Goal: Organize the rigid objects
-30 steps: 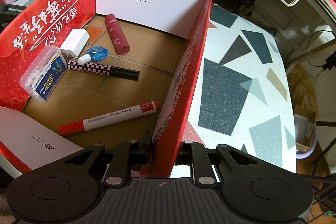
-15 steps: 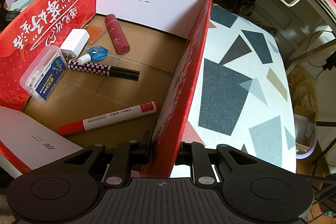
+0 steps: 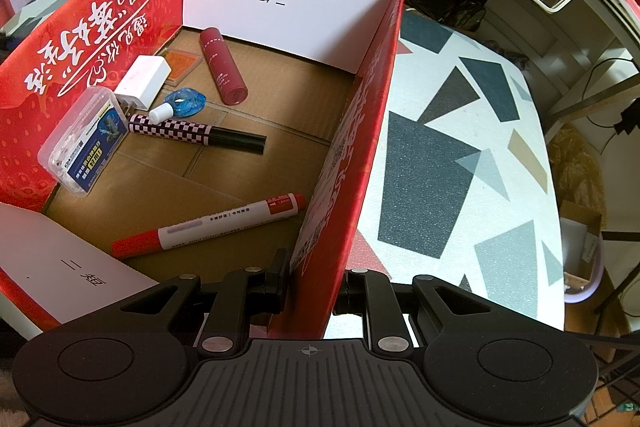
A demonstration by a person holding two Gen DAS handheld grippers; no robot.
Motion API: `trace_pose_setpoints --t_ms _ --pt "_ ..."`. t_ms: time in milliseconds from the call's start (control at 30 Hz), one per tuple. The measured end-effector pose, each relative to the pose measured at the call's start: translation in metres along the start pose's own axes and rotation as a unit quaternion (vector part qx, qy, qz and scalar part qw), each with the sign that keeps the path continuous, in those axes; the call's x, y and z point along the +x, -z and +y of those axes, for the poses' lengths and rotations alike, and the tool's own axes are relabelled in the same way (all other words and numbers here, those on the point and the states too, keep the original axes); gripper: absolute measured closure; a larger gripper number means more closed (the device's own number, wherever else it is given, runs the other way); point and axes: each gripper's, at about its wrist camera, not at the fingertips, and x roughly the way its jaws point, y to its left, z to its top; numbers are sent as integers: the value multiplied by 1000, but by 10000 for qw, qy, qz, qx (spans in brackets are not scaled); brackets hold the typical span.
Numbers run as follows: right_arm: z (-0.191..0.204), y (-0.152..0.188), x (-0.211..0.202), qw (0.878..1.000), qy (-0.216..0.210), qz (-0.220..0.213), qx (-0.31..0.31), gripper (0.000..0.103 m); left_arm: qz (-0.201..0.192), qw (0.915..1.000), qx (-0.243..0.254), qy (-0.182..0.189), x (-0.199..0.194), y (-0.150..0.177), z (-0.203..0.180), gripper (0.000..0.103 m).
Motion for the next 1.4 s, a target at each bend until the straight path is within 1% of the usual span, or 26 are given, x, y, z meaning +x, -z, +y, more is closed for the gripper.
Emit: trace_pose_setpoints --t_ms 100,200,333,433,500,567,667,733,800,933,1000,1167,1233,1300,1400 --pt "0 0 0 10000 1 2 -2 86 -414 9975 565 117 -20 -13 -3 13" --pt "0 0 0 10000 2 1 0 86 -812 9908 1056 256 -41 -35 -9 13" --pt "0 0 0 10000 1 3 -3 86 -1228 9776 1579 650 -63 -61 -27 12" --pt "0 0 0 10000 1 4 -6 86 -1317 9667 2001 902 -68 -71 -48 12" --pt "0 0 0 10000 3 6 -10 86 -1289 9600 2266 1025 -63 -75 -65 12" --pt "0 0 0 10000 2 4 -7 86 -1260 9549 2461 1086 -56 -73 -80 12" --pt "0 0 0 10000 2 6 -11 86 -1139 9476 2698 1277 -43 -75 -99 12" --pt "0 0 0 10000 2 7 -13 86 -981 9415 2906 1398 -32 -76 -108 12" --pt "0 0 0 10000 1 3 -8 86 -835 9347 3142 1434 -21 -75 -118 12" --pt "0 0 1 10000 -1 -2 -4 86 -589 9239 3520 1379 -4 -71 -132 12" --pt "0 1 1 10000 -3 2 -12 86 -438 9204 3644 1350 4 -70 -135 12" --pt "0 1 1 10000 -9 6 -18 86 -51 9066 4040 1214 20 -63 -144 13" --pt "0 1 1 10000 -12 8 -17 86 -39 9009 4176 1182 21 -58 -144 13" --pt "0 1 1 10000 -12 10 -19 86 -7 8993 4212 1177 21 -59 -145 13" --pt "0 1 1 10000 -6 16 -20 86 16 9014 4155 1215 20 -61 -144 12"
